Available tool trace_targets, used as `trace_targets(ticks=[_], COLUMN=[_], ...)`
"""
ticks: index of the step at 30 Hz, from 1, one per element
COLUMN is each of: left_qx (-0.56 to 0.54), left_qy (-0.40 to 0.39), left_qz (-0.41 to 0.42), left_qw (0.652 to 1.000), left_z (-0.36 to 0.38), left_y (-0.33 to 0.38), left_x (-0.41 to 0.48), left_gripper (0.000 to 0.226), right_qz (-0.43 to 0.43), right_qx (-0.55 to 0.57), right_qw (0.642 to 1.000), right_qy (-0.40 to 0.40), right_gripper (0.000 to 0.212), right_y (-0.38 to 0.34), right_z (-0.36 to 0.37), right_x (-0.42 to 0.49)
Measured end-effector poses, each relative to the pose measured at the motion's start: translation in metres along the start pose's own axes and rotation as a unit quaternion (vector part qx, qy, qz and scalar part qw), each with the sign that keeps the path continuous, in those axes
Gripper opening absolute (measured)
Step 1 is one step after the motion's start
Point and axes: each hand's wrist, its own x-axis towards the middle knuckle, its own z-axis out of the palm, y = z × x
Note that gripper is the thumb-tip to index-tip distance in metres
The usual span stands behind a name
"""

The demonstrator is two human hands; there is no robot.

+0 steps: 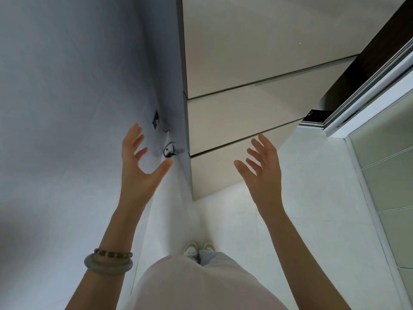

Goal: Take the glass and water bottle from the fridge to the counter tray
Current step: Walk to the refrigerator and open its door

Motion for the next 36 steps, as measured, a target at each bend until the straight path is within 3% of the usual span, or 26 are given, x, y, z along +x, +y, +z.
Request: trace_targets(ticks=[8, 17, 25, 29, 36], left_qx=[-0.016, -0.021, -0.03, -0.004, 0.147], left_qy=[0.002, -0.002, 0.029, 0.034, -0.006], left_qz=[0.038, 0.174, 0.302, 0.309, 0.305], left_qw=[0.999, 0.984, 0.952, 0.95, 0.941], left_z=[0.002, -0.006, -0.022, -0.028, -0.015], left_y=[0.018, 0.075, 0.142, 0.159, 0.154], left_x=[0.015, 0.083, 0.141, 0.168, 0.206], left_gripper=[0.087, 0.093, 0.089, 0.091, 0.095], right_qz=[-0.042, -0.19, -0.336, -0.385, -0.447], right_qx=[-0.017, -0.008, -0.007, -0.073, -0.316], right_qw=[0.999, 0.982, 0.942, 0.92, 0.837], right_qy=[-0.005, -0.018, 0.0, 0.007, 0.005], right_gripper=[0.071, 0.07, 0.071, 0.071, 0.076], right_y=[-0.021, -0.106, -0.195, -0.23, -0.268], right_z=[0.004, 0.021, 0.027, 0.035, 0.062], right_x=[0.016, 0.074, 0.119, 0.139, 0.165])
